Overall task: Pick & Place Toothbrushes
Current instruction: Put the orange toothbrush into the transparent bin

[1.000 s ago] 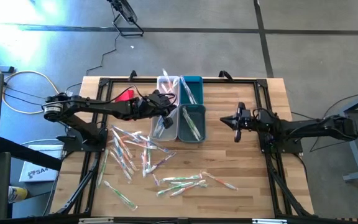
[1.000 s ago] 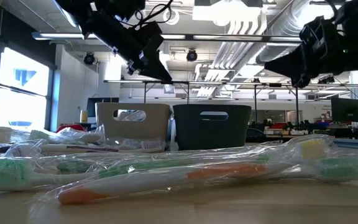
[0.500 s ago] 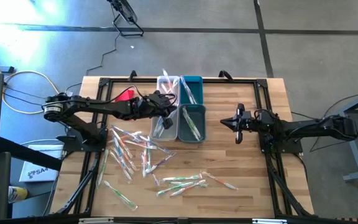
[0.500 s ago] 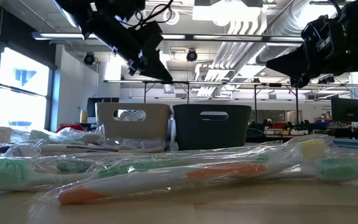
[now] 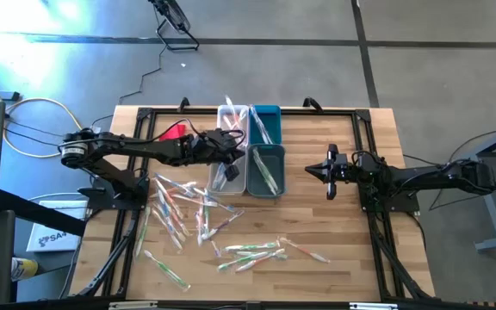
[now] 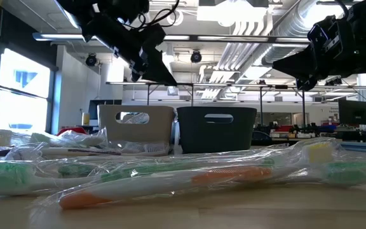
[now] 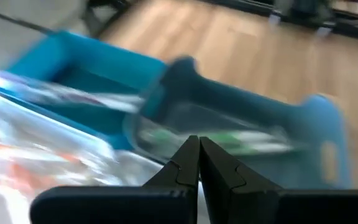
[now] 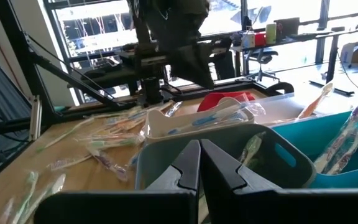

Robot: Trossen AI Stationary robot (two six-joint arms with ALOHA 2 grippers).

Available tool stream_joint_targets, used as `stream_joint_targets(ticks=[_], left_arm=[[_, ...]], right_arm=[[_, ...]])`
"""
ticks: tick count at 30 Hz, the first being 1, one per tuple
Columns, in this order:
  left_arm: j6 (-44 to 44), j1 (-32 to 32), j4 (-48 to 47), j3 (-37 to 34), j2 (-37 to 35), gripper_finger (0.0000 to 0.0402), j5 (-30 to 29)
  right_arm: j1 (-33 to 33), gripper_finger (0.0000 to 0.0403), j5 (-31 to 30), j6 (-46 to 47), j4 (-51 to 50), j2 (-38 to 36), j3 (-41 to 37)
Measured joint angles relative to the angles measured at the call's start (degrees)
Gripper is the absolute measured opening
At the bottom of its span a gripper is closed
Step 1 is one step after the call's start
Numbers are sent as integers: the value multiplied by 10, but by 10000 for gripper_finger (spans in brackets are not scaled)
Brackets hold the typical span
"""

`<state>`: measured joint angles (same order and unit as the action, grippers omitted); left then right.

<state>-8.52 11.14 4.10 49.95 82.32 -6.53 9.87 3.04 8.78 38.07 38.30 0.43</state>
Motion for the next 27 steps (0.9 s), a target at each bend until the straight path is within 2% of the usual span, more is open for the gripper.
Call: stream_joint_targets(ticks=[3,6,11,16,22,27], left_arm=[[-44,-8,-24,0,0,6,52],[-56,-33,-40,0,0,6,63],[-57,-99,-50,0,-6,5,40],[-77,-169,-66,0,-18,5,-11],[-164,-241,-123,1,-32,5,-59],[-267,-292,-163,0,-34,5,-66]], right_arm=[[0,5,0,0,-1,0,0],[0,5,1,0,-9,0,0],[0,5,1,0,-12,0,0],[0,5,1,3,-15,0,-1],[0,5,1,15,-19,0,-1],[0,5,1,15,-22,0,-1]])
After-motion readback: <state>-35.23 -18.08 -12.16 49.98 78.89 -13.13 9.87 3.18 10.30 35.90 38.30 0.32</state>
